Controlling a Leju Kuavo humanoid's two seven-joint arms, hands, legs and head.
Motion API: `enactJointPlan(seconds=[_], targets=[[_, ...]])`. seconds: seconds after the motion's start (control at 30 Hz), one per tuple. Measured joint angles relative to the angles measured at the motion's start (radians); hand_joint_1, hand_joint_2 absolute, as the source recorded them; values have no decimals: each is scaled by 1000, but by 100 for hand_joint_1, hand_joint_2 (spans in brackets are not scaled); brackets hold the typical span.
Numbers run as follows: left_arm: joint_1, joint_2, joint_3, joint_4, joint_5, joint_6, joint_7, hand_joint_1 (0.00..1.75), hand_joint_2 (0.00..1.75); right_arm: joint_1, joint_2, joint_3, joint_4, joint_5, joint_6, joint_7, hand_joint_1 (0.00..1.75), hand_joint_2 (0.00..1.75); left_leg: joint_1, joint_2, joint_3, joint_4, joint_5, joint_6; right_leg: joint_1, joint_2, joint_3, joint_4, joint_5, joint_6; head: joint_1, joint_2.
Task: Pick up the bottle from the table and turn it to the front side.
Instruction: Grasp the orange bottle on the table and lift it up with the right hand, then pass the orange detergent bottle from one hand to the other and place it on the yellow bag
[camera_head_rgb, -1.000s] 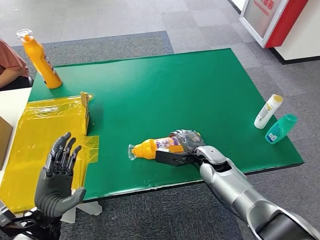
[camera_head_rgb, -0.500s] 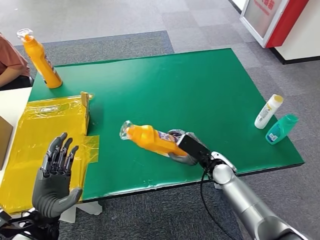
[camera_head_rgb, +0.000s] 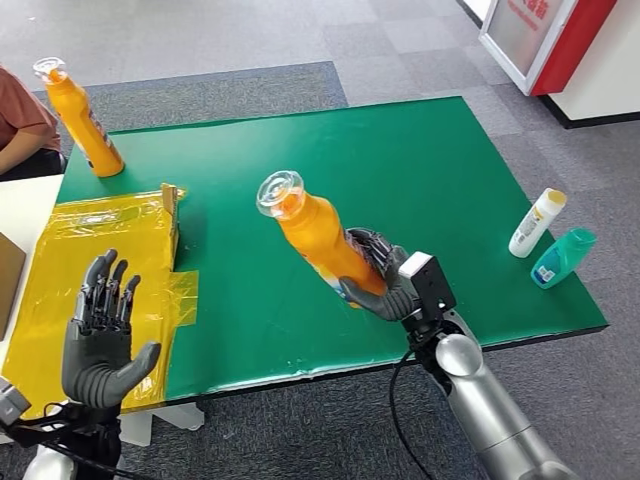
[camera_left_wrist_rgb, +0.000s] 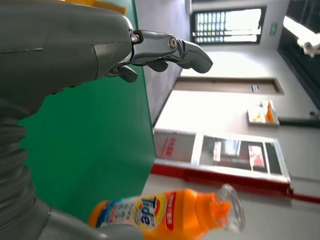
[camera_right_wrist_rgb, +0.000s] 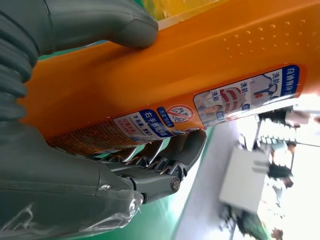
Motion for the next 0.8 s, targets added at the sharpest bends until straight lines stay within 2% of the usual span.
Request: enactJointPlan(seconds=[0.2, 0.5, 0.8], targets=[[-67, -14, -60, 33, -21, 58, 30, 0, 175, -13, 23, 58, -64, 61, -35, 6, 175, 175, 0, 0, 0, 0, 0, 0, 0, 0, 0, 0, 0, 0, 0, 0], [-143, -37, -167, 94, 117, 7, 107, 0, 175, -39, 49, 132, -77, 123, -99, -14, 175, 175, 0, 0, 0, 0, 0, 0, 0, 0, 0, 0, 0, 0, 0, 0], [-191, -44, -253, 107, 164, 1, 127, 0, 175, -51, 70, 177, -77, 117, -112, -29, 175, 175, 0, 0, 0, 0, 0, 0, 0, 0, 0, 0, 0, 0, 0, 0]])
